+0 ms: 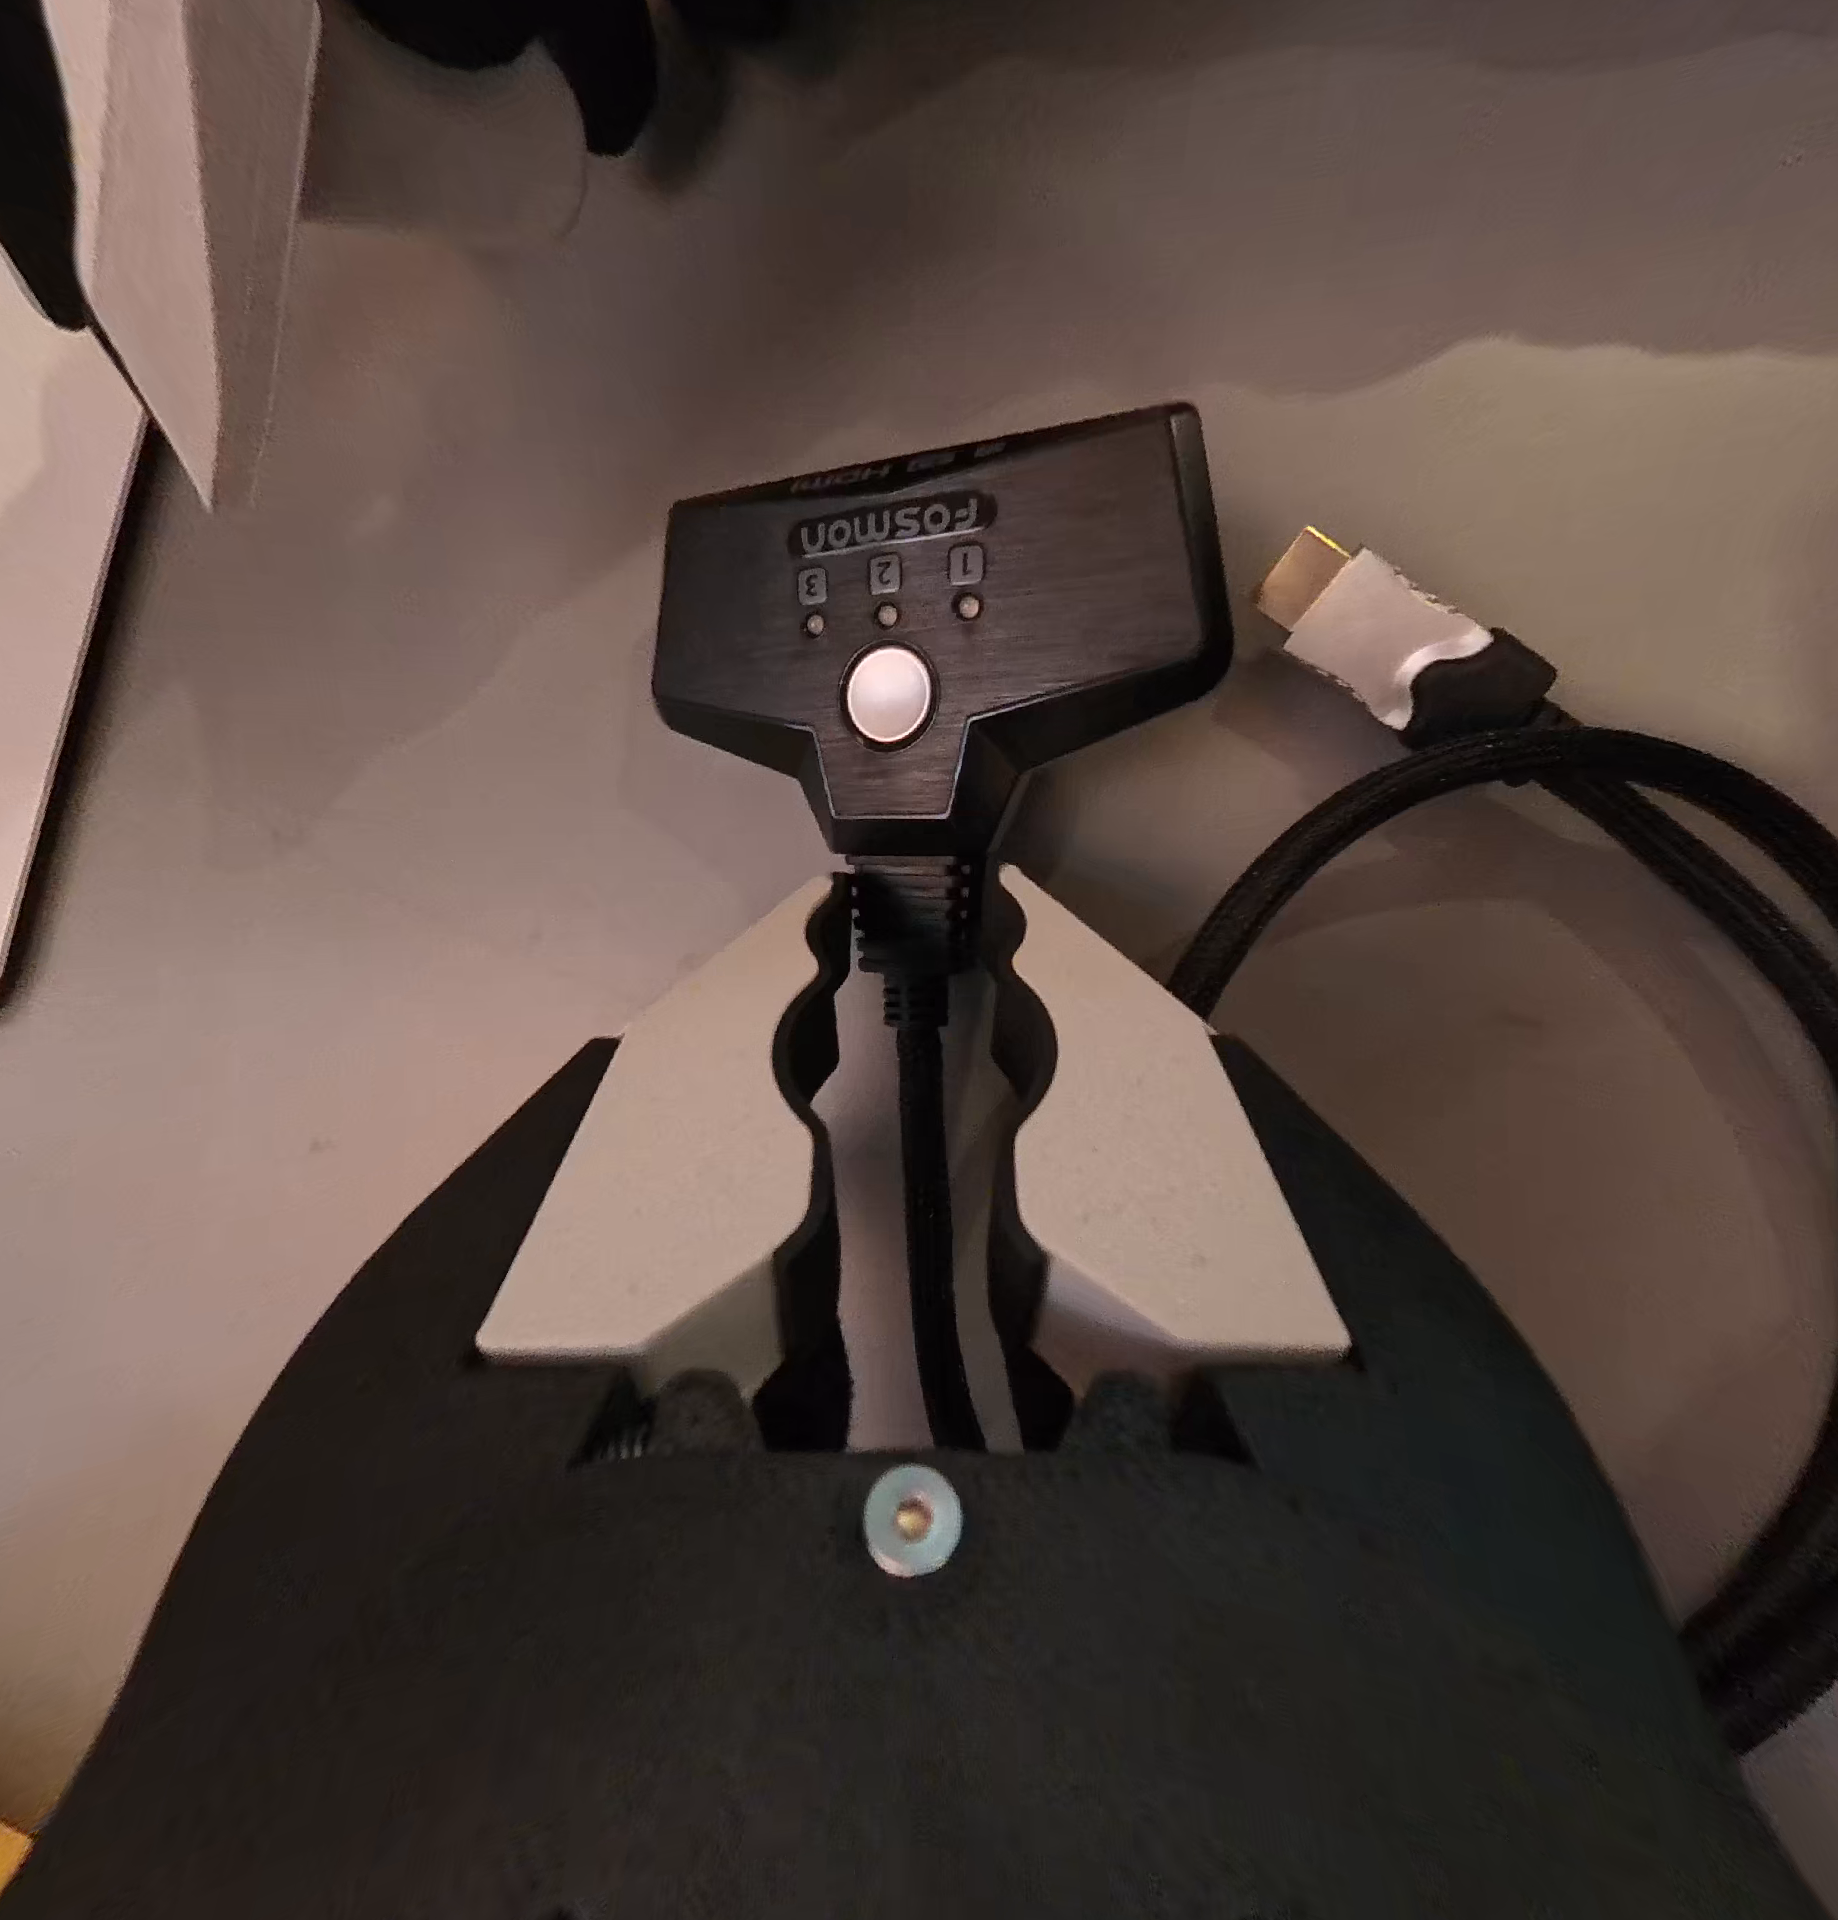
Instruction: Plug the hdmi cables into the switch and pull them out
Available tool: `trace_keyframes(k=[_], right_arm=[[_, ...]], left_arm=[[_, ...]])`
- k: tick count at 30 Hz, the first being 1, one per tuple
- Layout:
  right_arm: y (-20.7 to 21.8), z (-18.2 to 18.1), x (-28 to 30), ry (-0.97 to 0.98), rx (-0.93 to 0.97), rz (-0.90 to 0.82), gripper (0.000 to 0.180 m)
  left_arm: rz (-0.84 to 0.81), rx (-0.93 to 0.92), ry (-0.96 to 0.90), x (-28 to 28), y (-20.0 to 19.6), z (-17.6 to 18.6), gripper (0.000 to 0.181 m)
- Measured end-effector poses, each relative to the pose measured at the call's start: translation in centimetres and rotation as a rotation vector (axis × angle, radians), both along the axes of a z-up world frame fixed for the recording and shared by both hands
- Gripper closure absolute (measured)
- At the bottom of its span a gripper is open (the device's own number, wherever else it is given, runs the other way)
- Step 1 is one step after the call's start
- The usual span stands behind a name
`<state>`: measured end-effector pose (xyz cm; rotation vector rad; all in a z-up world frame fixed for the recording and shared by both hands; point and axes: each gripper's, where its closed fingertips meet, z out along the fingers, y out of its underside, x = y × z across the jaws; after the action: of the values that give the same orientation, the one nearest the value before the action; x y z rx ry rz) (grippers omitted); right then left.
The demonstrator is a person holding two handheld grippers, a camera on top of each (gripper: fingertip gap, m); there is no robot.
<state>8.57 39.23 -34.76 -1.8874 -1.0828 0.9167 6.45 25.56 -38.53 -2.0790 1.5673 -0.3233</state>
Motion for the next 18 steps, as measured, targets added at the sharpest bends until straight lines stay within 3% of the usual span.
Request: trace_keyframes(k=[12, 18], right_arm=[[0.0, 0.0, 0.0, -0.001, -0.003, 0.001, 0.120], [0.1, 0.0, 0.0, 0.001, -0.005, 0.001, 0.120]], left_arm=[[-0.004, 0.025, 0.070, -0.7, 0.2, 0.8, 0.133], [0.016, 0.019, -0.018, -0.8, 0.0, 3.4, 0.132]])
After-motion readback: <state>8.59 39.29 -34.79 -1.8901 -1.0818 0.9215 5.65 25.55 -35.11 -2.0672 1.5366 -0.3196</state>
